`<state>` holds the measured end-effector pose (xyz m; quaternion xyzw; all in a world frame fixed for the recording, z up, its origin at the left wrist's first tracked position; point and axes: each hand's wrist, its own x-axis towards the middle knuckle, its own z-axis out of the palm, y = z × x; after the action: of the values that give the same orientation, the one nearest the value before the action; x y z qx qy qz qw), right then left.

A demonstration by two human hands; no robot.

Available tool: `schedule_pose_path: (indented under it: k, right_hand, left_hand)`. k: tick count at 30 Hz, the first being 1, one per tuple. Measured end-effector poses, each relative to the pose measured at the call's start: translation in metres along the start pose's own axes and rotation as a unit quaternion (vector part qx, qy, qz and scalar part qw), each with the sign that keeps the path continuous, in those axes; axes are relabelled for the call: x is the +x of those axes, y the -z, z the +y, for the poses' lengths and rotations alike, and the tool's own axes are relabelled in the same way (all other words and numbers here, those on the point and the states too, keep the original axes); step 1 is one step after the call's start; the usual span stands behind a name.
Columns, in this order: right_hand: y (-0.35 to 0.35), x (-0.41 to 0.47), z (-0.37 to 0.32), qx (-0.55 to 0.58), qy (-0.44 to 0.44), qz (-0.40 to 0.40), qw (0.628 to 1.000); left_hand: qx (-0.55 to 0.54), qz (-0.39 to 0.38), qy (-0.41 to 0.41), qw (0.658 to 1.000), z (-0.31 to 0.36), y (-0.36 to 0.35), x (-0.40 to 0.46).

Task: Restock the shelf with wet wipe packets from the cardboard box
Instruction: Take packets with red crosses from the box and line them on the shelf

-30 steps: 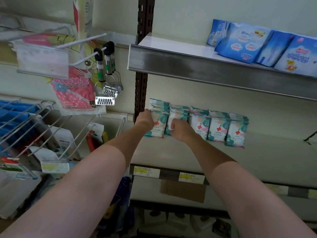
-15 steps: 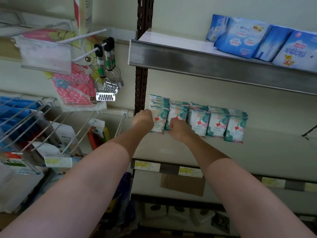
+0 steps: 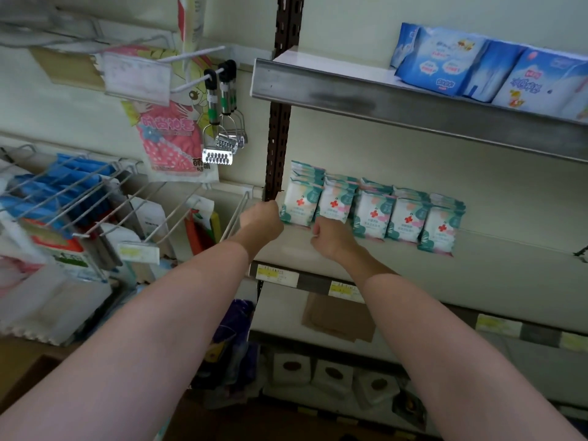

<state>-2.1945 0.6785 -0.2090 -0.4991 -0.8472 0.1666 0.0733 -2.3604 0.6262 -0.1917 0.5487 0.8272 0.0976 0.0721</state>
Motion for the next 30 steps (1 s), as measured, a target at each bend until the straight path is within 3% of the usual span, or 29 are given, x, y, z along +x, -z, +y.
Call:
schedule_pose_path:
  k: [7, 12, 19, 25, 30]
  right_hand:
    - [0.001, -0.033, -0.021, 0.031, 0.070, -0.025, 0.997]
    - [-0.026, -0.079, -0.045, 0.036, 0.148, -0.033, 0.988]
    - [-0.106, -0.145, -0.072, -0.001, 0.187, -0.176, 0.966]
    - [-0.161, -0.191, -0.100, -0.022, 0.228, -0.225, 0.947]
    - [-0.198, -0.212, -0.134, -0.035, 0.235, -0.251, 0.938]
  left_hand:
    - [0.026, 0.012, 0.028, 0.999, -0.014, 0.014, -0.060]
    - [0.050, -0.028, 0.112, 0.992, -0.033, 0.003, -0.123]
    - [0.052, -0.087, 0.145, 0.984, -0.082, -0.046, -0.229]
    - [0.035, -0.136, 0.215, 0.966, -0.125, -0.081, -0.297]
    - [0.012, -0.151, 0.227, 0.962, -0.171, -0.108, -0.338]
